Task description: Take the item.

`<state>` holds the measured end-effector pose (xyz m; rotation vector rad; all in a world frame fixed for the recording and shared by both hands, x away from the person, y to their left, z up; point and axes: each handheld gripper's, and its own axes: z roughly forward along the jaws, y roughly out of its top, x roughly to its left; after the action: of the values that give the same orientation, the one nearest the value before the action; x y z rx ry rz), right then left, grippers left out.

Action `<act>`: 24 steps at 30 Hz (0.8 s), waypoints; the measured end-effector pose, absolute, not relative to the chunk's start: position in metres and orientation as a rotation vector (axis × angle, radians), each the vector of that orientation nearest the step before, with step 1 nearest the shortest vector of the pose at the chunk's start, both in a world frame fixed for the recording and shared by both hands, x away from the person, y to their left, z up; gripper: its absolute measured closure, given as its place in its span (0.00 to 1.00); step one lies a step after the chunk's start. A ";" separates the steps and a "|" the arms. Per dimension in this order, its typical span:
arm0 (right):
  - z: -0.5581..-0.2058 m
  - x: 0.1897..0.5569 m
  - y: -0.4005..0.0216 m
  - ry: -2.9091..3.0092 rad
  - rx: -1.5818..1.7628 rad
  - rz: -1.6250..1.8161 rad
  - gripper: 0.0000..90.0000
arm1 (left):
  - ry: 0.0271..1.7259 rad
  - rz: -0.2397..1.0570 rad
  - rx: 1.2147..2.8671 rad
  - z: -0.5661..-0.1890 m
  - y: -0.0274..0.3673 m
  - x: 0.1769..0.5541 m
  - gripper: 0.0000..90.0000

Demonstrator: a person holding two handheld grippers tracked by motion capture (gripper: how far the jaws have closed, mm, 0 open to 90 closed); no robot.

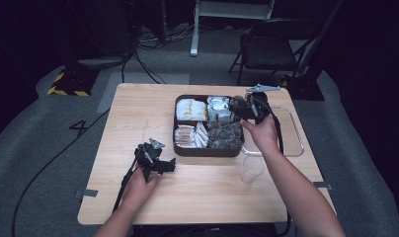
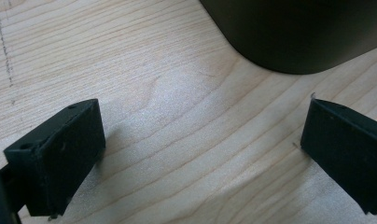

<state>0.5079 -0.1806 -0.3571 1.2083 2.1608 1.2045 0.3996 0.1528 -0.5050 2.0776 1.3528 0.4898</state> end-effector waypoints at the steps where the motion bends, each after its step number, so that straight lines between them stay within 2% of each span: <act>1: -0.356 0.510 -0.176 2.165 1.208 1.203 0.58 | 1.350 0.488 2.078 -0.505 0.153 0.400 0.00; 11: -0.365 0.532 -0.132 2.193 1.081 1.167 0.57 | 1.346 0.487 2.082 -0.505 0.152 0.402 0.00; 24: -0.390 0.556 -0.097 2.215 1.170 1.086 0.56 | 1.345 0.489 2.080 -0.505 0.152 0.403 0.00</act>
<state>0.5555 -0.0966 -0.3896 1.1701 2.2146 1.0862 0.4032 0.1517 -0.5051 2.0804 1.3452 0.4887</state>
